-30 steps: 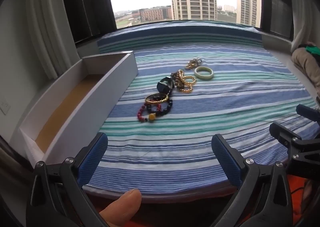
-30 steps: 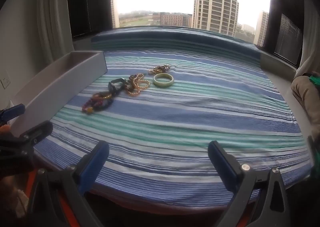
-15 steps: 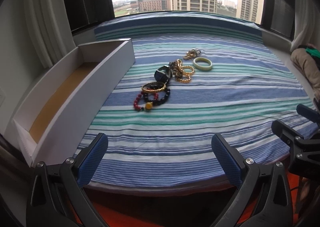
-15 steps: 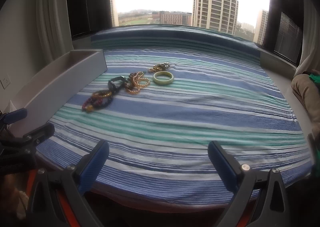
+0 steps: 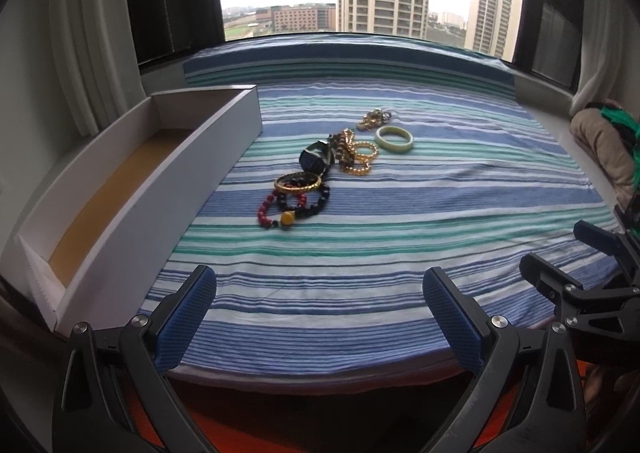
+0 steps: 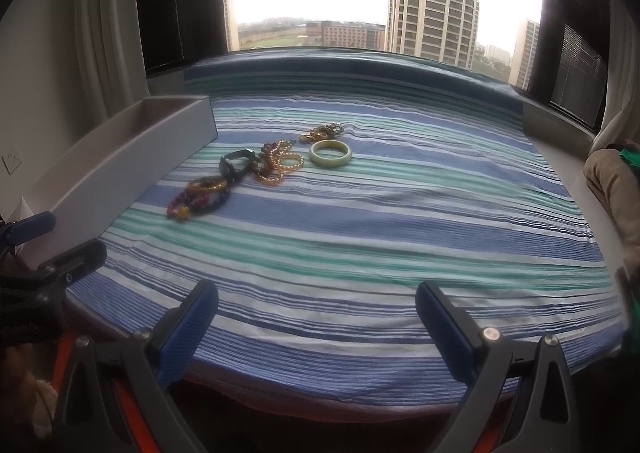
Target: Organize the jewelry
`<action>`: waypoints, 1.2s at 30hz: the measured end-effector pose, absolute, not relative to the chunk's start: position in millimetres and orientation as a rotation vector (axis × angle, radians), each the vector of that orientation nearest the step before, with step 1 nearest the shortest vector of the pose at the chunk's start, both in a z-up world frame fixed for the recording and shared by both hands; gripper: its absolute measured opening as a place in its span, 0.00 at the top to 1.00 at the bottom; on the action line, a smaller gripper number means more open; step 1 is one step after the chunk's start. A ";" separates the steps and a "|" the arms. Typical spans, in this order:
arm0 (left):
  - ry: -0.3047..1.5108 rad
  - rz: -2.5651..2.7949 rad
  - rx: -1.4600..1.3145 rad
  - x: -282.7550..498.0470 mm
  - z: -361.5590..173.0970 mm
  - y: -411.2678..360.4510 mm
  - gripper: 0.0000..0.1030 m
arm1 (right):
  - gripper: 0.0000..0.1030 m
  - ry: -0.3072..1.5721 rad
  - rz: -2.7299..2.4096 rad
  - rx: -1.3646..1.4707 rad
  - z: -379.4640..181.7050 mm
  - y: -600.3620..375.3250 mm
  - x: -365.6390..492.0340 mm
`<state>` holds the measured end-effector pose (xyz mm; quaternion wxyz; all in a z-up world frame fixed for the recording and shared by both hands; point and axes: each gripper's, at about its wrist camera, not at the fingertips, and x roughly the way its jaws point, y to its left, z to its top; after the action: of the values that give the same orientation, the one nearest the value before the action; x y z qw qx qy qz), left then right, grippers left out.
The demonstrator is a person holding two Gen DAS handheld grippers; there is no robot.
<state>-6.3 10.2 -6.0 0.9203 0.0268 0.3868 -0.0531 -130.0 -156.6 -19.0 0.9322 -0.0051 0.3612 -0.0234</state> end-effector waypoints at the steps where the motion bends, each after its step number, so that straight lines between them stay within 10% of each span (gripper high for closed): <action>1: 0.793 -0.112 0.056 -6.8 -5.8 9.8 0.00 | 0.02 0.742 -0.047 -0.010 -19.7 -156.3 -130.1; 36: 0.797 -0.084 0.055 -6.0 -10.9 13.5 0.00 | 0.02 0.746 -0.038 -0.021 -20.7 -156.4 -130.2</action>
<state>-6.0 13.5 -10.9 0.9204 0.0266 0.3880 -0.0410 -130.2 -156.4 -20.7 0.9309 -0.0102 0.3646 -0.0186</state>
